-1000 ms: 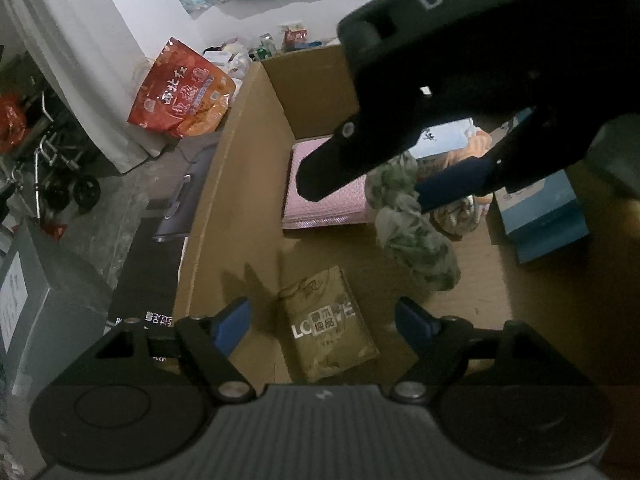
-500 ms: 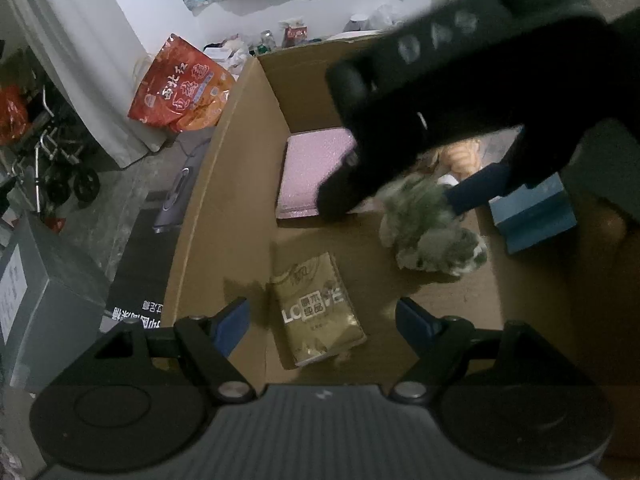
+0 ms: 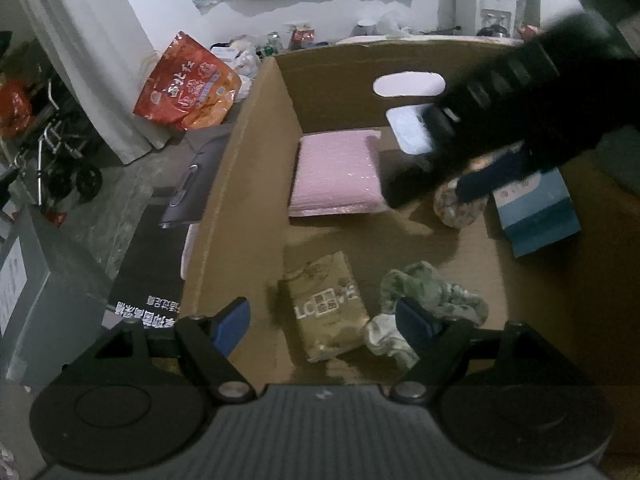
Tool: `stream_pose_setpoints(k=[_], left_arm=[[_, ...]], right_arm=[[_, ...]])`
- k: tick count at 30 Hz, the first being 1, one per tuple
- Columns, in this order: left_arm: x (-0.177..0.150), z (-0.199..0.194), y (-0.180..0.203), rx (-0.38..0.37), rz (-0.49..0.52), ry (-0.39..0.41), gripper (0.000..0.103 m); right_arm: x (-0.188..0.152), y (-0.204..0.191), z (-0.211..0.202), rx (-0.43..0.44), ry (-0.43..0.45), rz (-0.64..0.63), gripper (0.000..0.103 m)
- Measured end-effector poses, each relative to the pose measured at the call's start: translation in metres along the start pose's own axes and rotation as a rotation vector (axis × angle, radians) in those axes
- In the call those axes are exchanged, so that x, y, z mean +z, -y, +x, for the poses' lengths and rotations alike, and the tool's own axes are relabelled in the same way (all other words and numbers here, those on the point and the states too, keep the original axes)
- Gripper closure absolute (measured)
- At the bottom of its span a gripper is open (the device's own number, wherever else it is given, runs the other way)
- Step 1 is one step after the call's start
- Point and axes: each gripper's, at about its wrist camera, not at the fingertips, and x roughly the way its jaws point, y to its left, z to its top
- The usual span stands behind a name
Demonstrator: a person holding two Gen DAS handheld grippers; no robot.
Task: Organize soft objects
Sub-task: 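Carry packet and scrunchie into the box and open both tools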
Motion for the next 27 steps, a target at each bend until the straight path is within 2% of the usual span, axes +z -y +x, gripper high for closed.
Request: stream_pose_setpoints(k=[1, 3, 9, 13, 16, 20, 24, 26, 27], left_arm=[[-0.001, -0.002, -0.003, -0.001, -0.005, 0.006, 0.022], [-0.001, -0.007, -0.006, -0.004, -0.013, 0.019, 0.022], [-0.002, -0.020, -0.019, -0.015, -0.059, 0.047, 0.022], [-0.001, -0.032, -0.026, -0.013, -0.095, 0.073, 0.022], [0.002, -0.040, -0.031, -0.033, -0.144, 0.095, 0.022], [0.005, -0.047, -0.042, -0.100, -0.239, 0.107, 0.022], [0.005, -0.051, -0.050, -0.113, -0.296, 0.116, 0.022], [0.004, -0.052, -0.053, -0.114, -0.317, 0.116, 0.022], [0.003, -0.052, -0.055, -0.120, -0.329, 0.115, 0.022]], right_arm=[[-0.003, -0.002, -0.002, -0.001, -0.005, -0.006, 0.046], [-0.008, -0.004, -0.009, 0.010, -0.007, -0.032, 0.054], [-0.033, -0.023, -0.023, 0.004, -0.055, -0.190, 0.056], [-0.052, -0.034, -0.037, 0.015, -0.086, -0.307, 0.064], [-0.061, -0.044, -0.034, 0.039, -0.147, -0.362, 0.071], [-0.069, -0.059, -0.006, 0.040, -0.287, -0.408, 0.074], [-0.070, -0.065, 0.038, -0.077, -0.416, -0.441, 0.074], [-0.061, -0.062, 0.052, -0.171, -0.404, -0.446, 0.074], [-0.054, -0.058, 0.054, -0.168, -0.390, -0.416, 0.076]])
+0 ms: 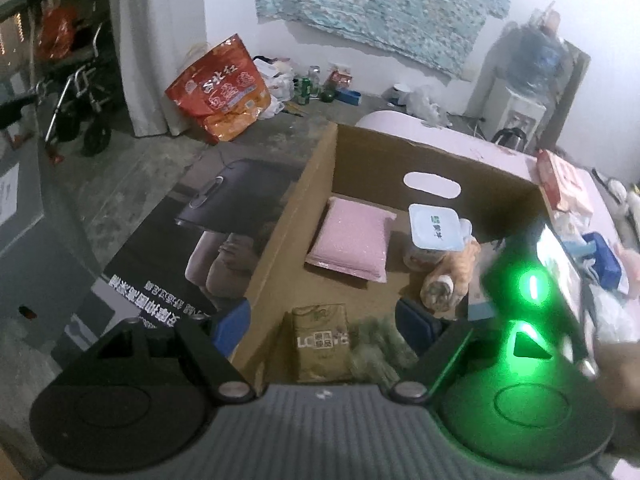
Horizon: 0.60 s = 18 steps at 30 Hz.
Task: Organize soft objects
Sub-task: 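Carry packet and scrunchie into the box and open both tools, then move the right tool back to the bed and grasp the pink plush doll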
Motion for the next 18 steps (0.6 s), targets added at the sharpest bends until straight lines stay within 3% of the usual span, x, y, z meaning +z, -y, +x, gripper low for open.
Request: stream_pose_setpoints(k=[4, 8, 11, 14, 18], left_arm=[[0.000, -0.001, -0.004, -0.002, -0.022, -0.007, 0.022], [-0.001, -0.004, -0.003, -0.001, -0.024, -0.002, 0.022], [0.000, -0.007, 0.001, -0.003, -0.025, 0.000, 0.022], [0.001, -0.013, 0.010, -0.014, -0.017, 0.006, 0.022], [-0.002, -0.031, 0.032, -0.073, 0.014, 0.042, 0.016]], right_arm=[[0.015, 0.016, -0.018, 0.002, 0.119, 0.078, 0.073], [0.005, 0.025, -0.036, 0.086, 0.181, 0.115, 0.072], [-0.009, 0.032, -0.055, 0.130, 0.216, 0.125, 0.054], [-0.033, 0.038, -0.084, 0.197, 0.279, 0.127, 0.050], [-0.078, 0.050, -0.138, 0.281, 0.433, 0.160, 0.038]])
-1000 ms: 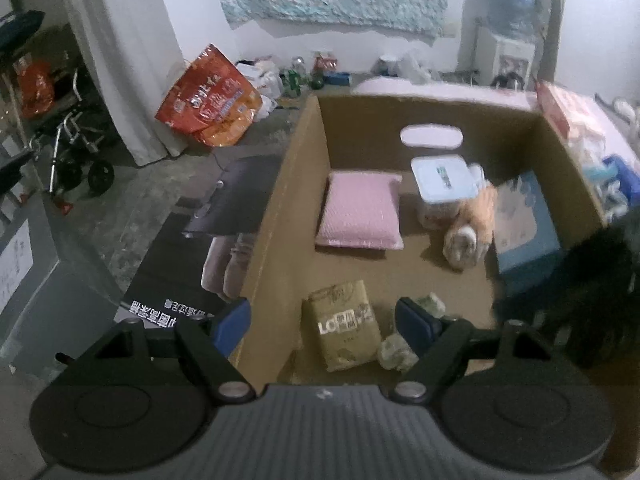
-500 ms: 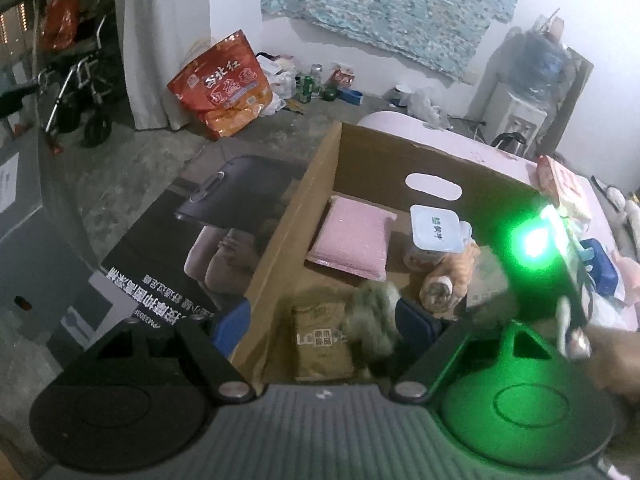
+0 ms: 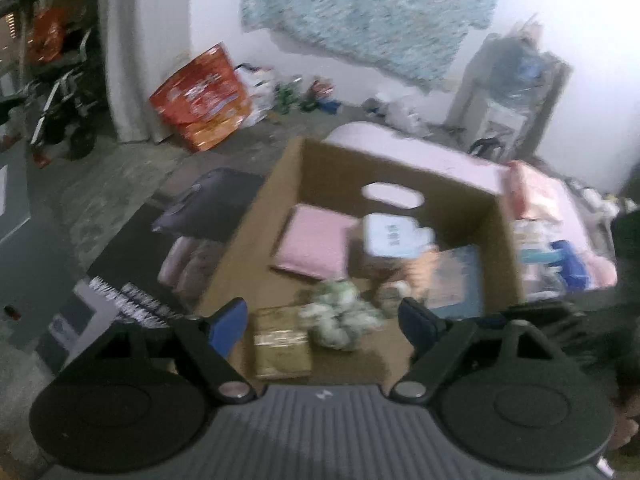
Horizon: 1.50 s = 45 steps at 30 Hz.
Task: Organize soft objects
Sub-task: 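Move the right tool back to the bed and grasp the pink plush doll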
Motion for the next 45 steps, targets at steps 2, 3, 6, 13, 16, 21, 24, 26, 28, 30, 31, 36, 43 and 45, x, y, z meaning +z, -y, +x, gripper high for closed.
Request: stream_pose_setpoints(k=[2, 3, 6, 13, 16, 21, 24, 26, 28, 30, 31, 36, 43, 45], left_arm=[[-0.001, -0.006, 0.018, -0.027, 0.039, 0.015, 0.013], [-0.001, -0.009, 0.028, -0.038, 0.066, 0.018, 0.013], [0.000, -0.013, 0.068, -0.079, 0.158, 0.022, 0.013], [-0.001, -0.011, 0.174, -0.178, 0.395, 0.047, 0.006], [-0.002, 0.002, 0.219, -0.199, 0.483, 0.033, 0.006], [-0.002, 0.029, 0.292, -0.213, 0.610, 0.024, 0.006], [-0.004, 0.049, 0.335, -0.217, 0.695, 0.019, 0.006], [-0.005, 0.066, 0.365, -0.220, 0.751, 0.007, 0.006], [-0.006, 0.085, 0.391, -0.227, 0.788, -0.014, 0.006], [-0.006, 0.105, 0.417, -0.241, 0.813, -0.033, 0.006], [-0.008, 0.113, 0.427, -0.248, 0.826, -0.040, 0.006], [-0.011, 0.152, 0.472, -0.276, 0.891, -0.127, 0.006], [-0.012, 0.197, 0.503, -0.269, 0.879, -0.255, 0.036], [-0.011, 0.209, 0.506, -0.269, 0.853, -0.290, 0.037]], right_arm=[[-0.020, 0.003, -0.038, 0.029, 0.093, 0.010, 0.030], [-0.035, 0.005, -0.058, 0.045, 0.145, 0.019, 0.023], [-0.081, 0.023, -0.107, 0.073, 0.275, 0.063, 0.020], [-0.184, 0.087, -0.200, -0.032, 0.555, 0.258, 0.016], [-0.212, 0.110, -0.236, -0.125, 0.651, 0.313, 0.016], [-0.239, 0.159, -0.285, -0.207, 0.803, 0.435, 0.013], [-0.242, 0.193, -0.304, -0.224, 0.869, 0.517, 0.012], [-0.243, 0.223, -0.308, -0.230, 0.900, 0.583, 0.012], [-0.235, 0.255, -0.299, -0.211, 0.920, 0.663, 0.012], [-0.226, 0.283, -0.292, -0.171, 0.930, 0.747, 0.012], [-0.222, 0.301, -0.290, -0.155, 0.934, 0.789, 0.012], [-0.190, 0.341, -0.280, -0.246, 0.913, 0.801, 0.012], [-0.140, 0.380, -0.270, -0.338, 0.759, 0.732, 0.012], [-0.134, 0.387, -0.266, -0.334, 0.713, 0.730, 0.012]])
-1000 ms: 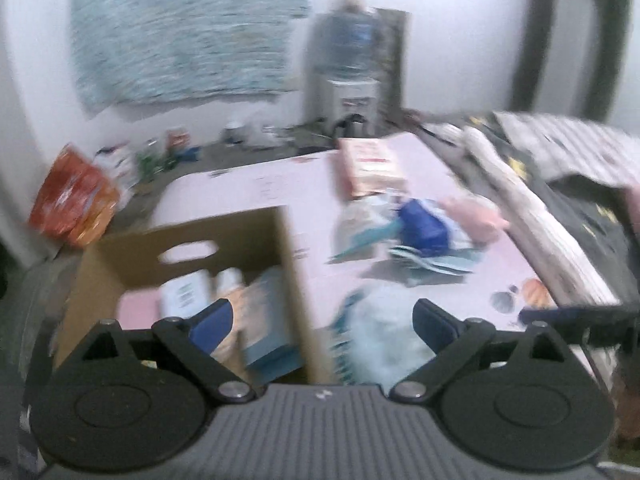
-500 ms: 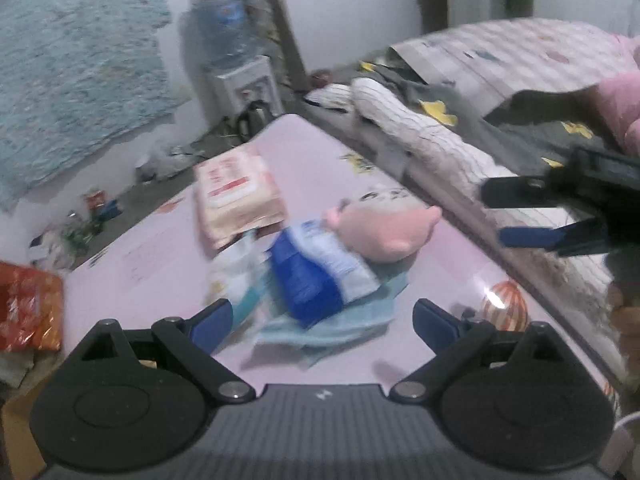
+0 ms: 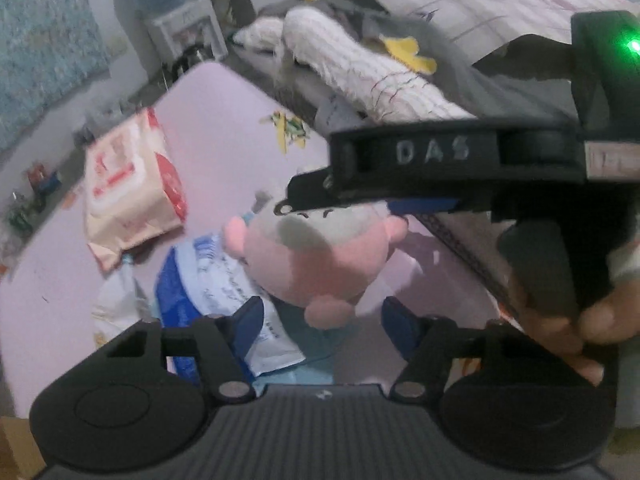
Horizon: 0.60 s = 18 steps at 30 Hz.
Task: Organize soft objects
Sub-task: 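Move the right tool back to the bed and grasp the pink plush doll, then pass the pink plush doll from the right tool into the left tool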
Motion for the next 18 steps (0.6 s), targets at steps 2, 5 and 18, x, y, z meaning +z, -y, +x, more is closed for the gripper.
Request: stream_pose_setpoints(k=[2, 5, 18], left_arm=[[0.003, 0.008, -0.002, -0.013, -0.019, -0.015, 0.040], [0.004, 0.014, -0.003, -0.034, -0.039, -0.031, 0.046], [-0.017, -0.055, 0.034, -0.105, -0.012, 0.000, 0.045]], right_arm=[[-0.001, 0.001, 0.009, 0.000, -0.038, -0.009, 0.012], [-0.005, 0.003, 0.013, 0.014, -0.064, -0.017, 0.024], [-0.035, -0.006, -0.069, 0.060, -0.023, -0.033, 0.032]])
